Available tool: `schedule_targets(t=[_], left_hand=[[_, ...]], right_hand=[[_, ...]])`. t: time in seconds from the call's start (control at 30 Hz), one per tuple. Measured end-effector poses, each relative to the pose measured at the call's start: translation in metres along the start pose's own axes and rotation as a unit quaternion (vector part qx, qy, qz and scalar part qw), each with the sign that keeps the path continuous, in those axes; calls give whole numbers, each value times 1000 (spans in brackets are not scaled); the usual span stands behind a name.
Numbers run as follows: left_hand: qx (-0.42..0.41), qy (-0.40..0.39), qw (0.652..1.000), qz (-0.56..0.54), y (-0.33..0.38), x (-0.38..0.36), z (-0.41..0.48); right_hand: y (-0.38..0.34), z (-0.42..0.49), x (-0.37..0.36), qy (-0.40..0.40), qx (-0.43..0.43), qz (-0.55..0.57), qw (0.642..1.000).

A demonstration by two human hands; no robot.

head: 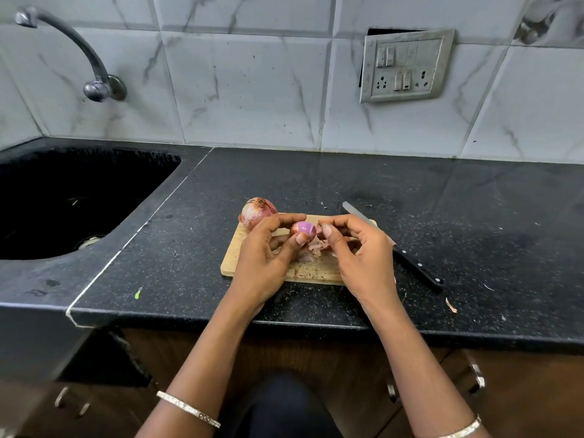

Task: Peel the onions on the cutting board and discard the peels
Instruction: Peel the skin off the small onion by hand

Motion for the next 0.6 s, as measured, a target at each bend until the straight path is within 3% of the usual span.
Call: schedule_targets(t=[0.3,0.6], left_hand=[[19,12,1000,-4,0,0,0],[26,9,999,24,6,-3,-4]], right_hand=[[-5,-2,-2,-21,4,33,999],[-5,-3,2,11,42,-22,999]])
Point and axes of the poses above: each hand's wrist, its own z-axis towards the middle knuckle, its own x-axis out of the back of the hand, y = z × x, the point moved 7 cm from there along z, towards the middle knuckle, and after that the axes turned 4 degrees about -z, right-handed, at the moved point
